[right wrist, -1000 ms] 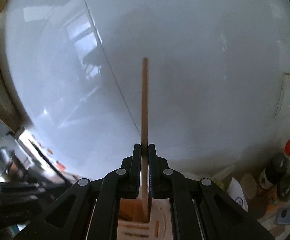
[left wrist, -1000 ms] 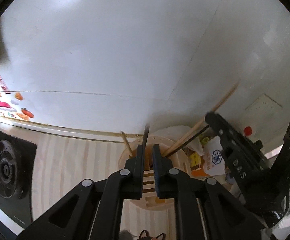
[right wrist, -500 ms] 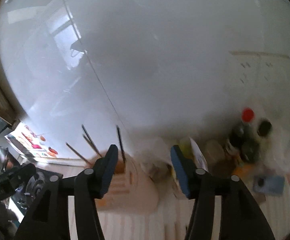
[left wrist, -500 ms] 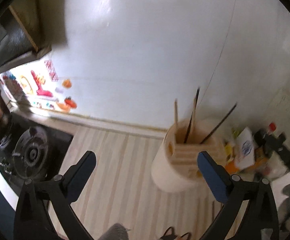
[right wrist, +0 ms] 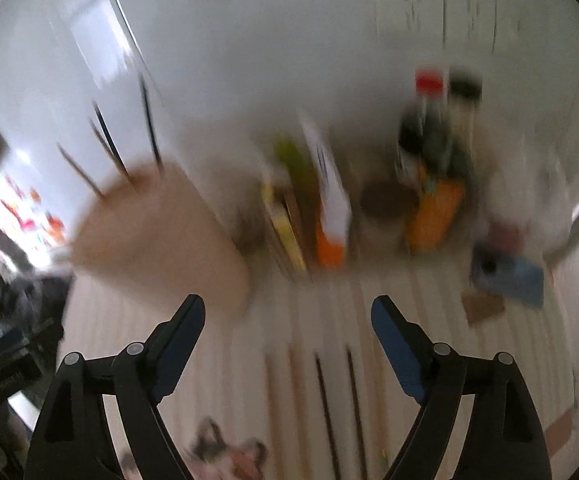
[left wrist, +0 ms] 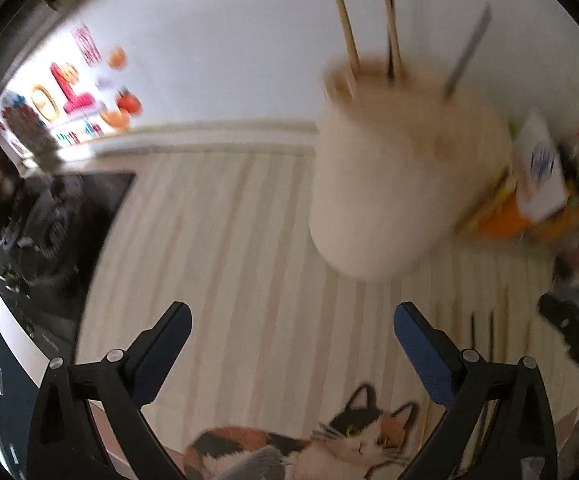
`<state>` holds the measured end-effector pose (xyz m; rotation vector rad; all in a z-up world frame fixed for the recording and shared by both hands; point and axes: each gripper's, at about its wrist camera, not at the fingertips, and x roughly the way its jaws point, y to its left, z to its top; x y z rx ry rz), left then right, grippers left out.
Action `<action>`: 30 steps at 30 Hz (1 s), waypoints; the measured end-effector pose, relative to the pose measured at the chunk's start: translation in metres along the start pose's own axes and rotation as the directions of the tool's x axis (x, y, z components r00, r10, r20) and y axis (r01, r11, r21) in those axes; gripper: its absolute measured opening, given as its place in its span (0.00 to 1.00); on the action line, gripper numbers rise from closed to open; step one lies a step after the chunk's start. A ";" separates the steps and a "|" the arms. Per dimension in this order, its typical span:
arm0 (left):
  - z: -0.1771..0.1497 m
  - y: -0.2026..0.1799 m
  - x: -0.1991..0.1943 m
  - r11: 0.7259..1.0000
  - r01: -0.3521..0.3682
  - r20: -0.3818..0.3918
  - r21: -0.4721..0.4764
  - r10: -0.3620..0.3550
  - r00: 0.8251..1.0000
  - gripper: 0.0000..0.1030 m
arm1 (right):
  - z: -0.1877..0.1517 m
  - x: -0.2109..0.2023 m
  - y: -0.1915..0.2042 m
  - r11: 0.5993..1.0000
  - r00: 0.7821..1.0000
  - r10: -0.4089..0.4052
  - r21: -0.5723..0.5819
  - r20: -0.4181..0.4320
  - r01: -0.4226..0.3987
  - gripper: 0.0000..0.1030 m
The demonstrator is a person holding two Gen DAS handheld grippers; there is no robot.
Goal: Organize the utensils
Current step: 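Grasp a wooden chopstick with the right tool while the left tool grasps another wooden one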
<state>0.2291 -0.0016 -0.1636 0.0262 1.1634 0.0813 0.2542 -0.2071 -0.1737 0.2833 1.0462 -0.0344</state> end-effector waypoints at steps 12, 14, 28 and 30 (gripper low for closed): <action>-0.053 -0.037 0.082 0.992 -0.055 -0.214 0.116 0.079 0.974 0.97 | -0.109 0.133 -0.014 0.998 0.885 -0.014 -0.056 -0.466 -0.014 0.18; -0.056 -0.048 0.085 0.991 -0.022 -0.232 0.129 0.052 0.971 0.90 | -0.113 0.128 -0.016 0.997 0.898 -0.048 -0.078 -0.438 0.015 0.07; -0.069 -0.147 0.110 0.957 0.168 -0.349 0.237 -0.077 0.934 0.38 | -0.111 0.067 -0.088 0.996 0.929 -0.053 0.048 -0.365 0.075 0.07; -0.069 -0.156 0.105 0.940 0.182 -0.323 0.288 -0.083 0.943 0.07 | -0.108 0.062 -0.100 0.994 0.928 -0.063 0.060 -0.368 0.092 0.07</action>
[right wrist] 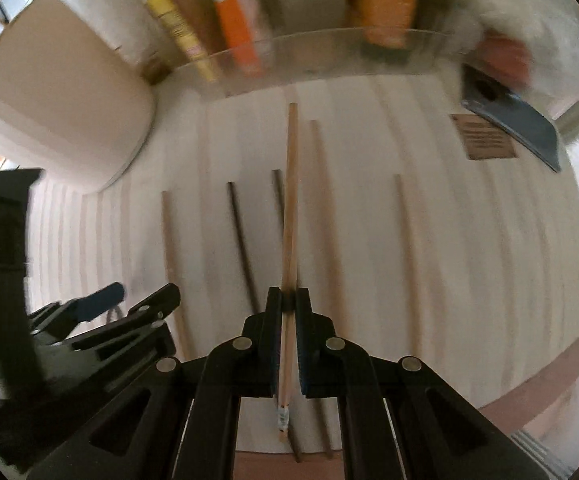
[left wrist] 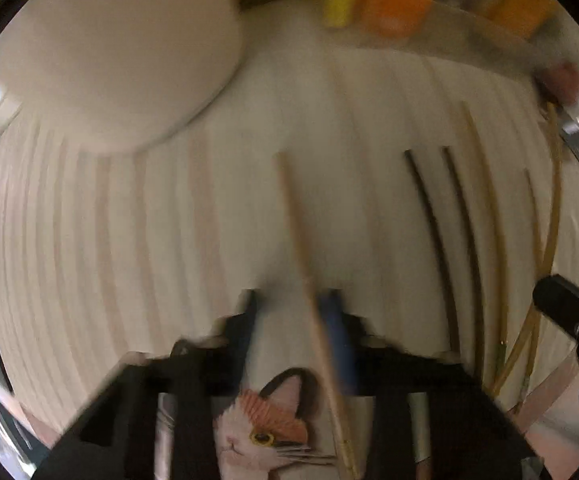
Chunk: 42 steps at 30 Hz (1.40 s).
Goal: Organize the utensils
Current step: 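Grasp a wooden chopstick with the right tool while the left tool grasps another wooden one, then lift both held wooden chopsticks and carry them toward the utensil holder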
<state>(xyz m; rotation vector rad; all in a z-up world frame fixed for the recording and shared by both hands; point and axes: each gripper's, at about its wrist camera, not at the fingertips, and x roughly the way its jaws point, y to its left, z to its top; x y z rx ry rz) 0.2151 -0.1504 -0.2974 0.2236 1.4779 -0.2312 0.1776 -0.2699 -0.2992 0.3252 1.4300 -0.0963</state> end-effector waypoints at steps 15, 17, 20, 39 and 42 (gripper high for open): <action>-0.045 0.138 -0.009 0.966 -0.146 -0.061 -0.215 0.136 0.989 0.04 | 0.028 -0.002 0.064 0.989 0.993 0.107 -0.101 -0.059 -0.112 0.06; -0.049 0.151 -0.011 0.957 -0.138 -0.061 -0.255 0.126 0.990 0.04 | 0.028 0.006 0.082 0.983 0.990 0.116 -0.136 -0.084 -0.127 0.06; -0.051 0.166 -0.013 0.951 -0.122 -0.054 -0.283 0.111 0.992 0.04 | 0.026 0.021 0.107 0.973 0.984 0.114 -0.183 -0.136 -0.139 0.06; -0.053 0.180 -0.005 0.956 -0.099 -0.045 -0.277 0.090 0.995 0.04 | 0.034 0.079 0.200 0.923 0.966 -0.181 -0.370 -0.186 0.102 0.10; -0.053 0.179 -0.004 0.959 -0.104 -0.046 -0.265 0.095 0.994 0.04 | 0.030 0.081 0.213 0.922 0.966 -0.187 -0.370 -0.177 0.111 0.10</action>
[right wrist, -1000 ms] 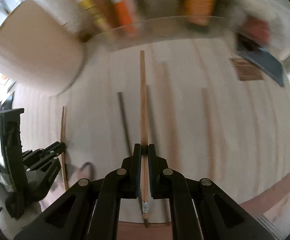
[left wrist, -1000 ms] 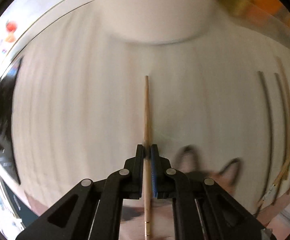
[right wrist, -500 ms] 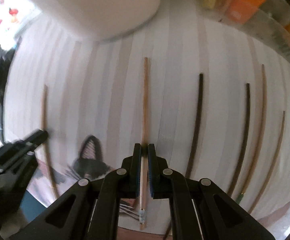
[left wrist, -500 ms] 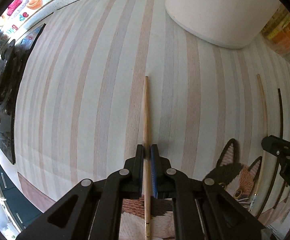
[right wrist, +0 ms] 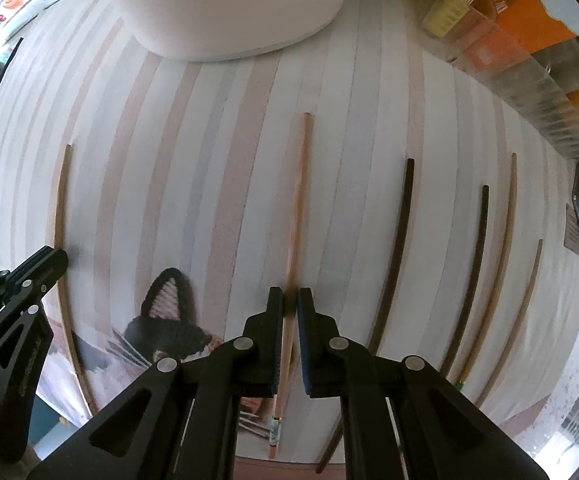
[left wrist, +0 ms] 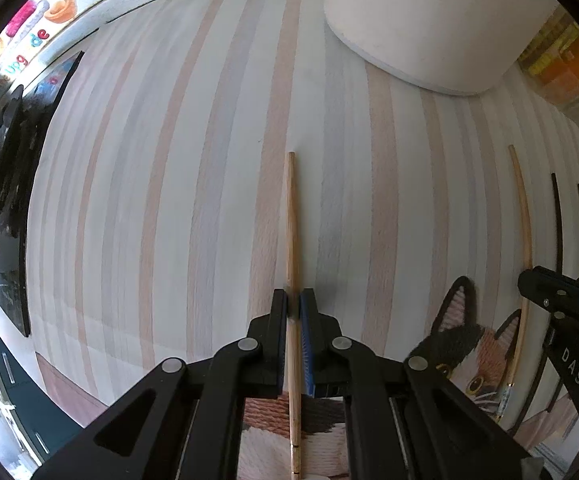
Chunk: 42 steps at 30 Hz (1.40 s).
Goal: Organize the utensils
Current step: 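Lift both held wooden chopsticks and carry them toward the utensil holder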
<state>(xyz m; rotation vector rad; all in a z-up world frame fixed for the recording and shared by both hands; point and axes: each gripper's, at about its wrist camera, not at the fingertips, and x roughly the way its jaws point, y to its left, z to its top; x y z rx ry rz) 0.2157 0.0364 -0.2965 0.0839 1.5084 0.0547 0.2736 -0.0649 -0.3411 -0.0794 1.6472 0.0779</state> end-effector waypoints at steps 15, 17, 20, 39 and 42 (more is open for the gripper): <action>-0.015 -0.007 -0.060 0.998 0.065 0.128 0.021 -0.067 0.989 0.04 | -0.038 -0.018 -0.033 0.990 0.987 0.115 0.068 0.111 -0.123 0.07; -0.018 -0.006 -0.079 0.996 0.085 0.169 0.021 -0.087 0.982 0.04 | -0.043 -0.033 -0.038 0.986 0.979 0.140 0.067 0.151 -0.151 0.07; -0.020 -0.002 -0.120 0.993 0.114 0.255 0.022 -0.116 0.960 0.04 | -0.053 -0.062 -0.047 0.978 0.958 0.181 0.059 0.221 -0.198 0.07; 0.097 0.001 -0.358 0.964 0.252 0.689 0.080 -0.236 0.686 0.04 | 0.008 -0.340 -0.112 0.917 0.569 0.230 0.020 0.790 -0.398 0.07; 0.126 -0.002 -0.346 0.968 0.244 0.678 0.065 -0.222 0.700 0.04 | 0.038 -0.347 -0.111 0.920 0.520 0.185 0.039 0.834 -0.390 0.07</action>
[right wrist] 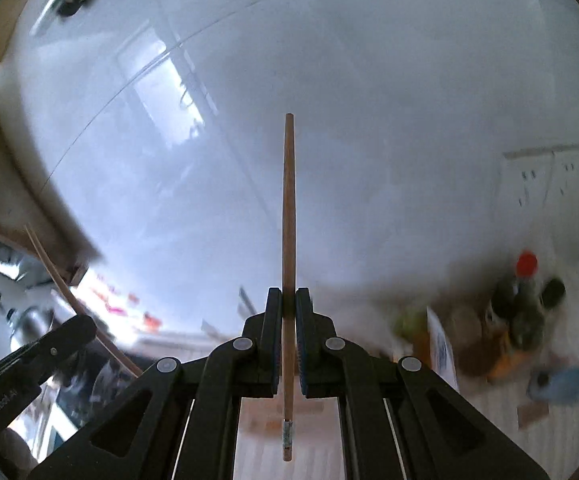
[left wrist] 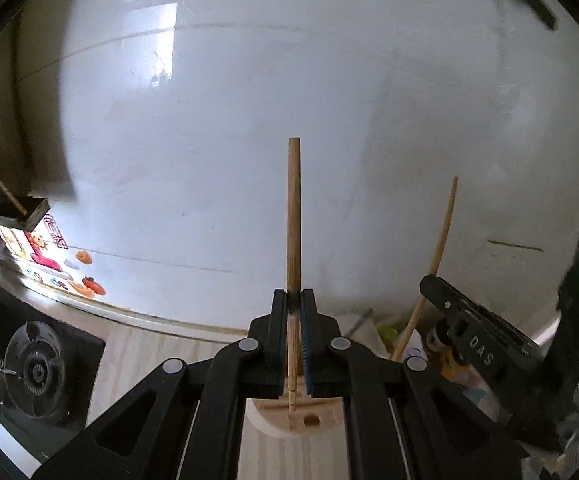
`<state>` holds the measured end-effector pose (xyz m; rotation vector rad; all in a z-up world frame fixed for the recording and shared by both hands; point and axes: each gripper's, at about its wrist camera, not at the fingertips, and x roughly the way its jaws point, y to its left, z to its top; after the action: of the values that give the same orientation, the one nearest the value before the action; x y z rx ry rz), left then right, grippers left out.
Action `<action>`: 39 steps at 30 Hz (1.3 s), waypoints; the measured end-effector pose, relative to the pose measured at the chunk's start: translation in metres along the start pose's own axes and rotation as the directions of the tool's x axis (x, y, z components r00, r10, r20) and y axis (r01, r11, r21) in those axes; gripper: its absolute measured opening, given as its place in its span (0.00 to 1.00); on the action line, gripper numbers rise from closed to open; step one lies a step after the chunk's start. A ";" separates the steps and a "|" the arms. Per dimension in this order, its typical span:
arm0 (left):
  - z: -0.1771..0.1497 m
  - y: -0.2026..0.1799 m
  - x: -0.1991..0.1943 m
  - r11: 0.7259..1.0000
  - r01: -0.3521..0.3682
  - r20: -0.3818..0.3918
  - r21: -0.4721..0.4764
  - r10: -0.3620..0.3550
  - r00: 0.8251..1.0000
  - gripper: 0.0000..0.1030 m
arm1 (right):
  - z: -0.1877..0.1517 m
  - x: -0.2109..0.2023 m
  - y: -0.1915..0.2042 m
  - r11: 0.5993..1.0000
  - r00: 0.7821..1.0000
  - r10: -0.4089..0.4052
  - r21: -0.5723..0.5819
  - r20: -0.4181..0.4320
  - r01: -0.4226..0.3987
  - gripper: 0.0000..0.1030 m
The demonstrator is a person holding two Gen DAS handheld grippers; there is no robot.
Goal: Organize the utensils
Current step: 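Lift both held wooden chopsticks and carry them toward the utensil holder, then lower both chopsticks into the holder and open both tools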
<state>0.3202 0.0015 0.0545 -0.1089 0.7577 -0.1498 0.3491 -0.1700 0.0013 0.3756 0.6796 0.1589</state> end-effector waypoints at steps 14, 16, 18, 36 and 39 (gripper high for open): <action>0.001 0.027 0.092 0.998 -0.024 -0.098 -0.060 0.018 0.995 0.04 | -0.011 0.091 0.009 0.996 0.993 -0.023 -0.081 0.118 0.033 0.07; -0.001 0.029 0.096 0.998 -0.023 -0.108 -0.059 0.017 0.994 0.04 | -0.018 0.099 0.007 0.996 0.994 -0.018 -0.083 0.109 0.028 0.07; -0.002 0.028 0.095 0.998 -0.019 -0.118 -0.060 0.012 0.993 0.04 | -0.024 0.103 0.007 0.996 0.995 -0.021 -0.090 0.099 0.030 0.07; -0.050 0.041 0.027 0.985 -0.163 -0.090 -0.051 0.158 0.983 0.90 | -0.045 0.063 -0.006 0.995 0.997 -0.075 -0.075 -0.026 0.073 0.31; -0.070 0.042 0.022 0.984 -0.174 -0.089 -0.041 0.170 0.981 1.00 | -0.055 0.048 -0.011 0.994 0.995 -0.099 -0.054 -0.033 0.097 0.45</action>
<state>0.2921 0.0356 -0.0171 -0.0832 0.8524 0.0285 0.3510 -0.1519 -0.0701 0.2891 0.7262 0.0901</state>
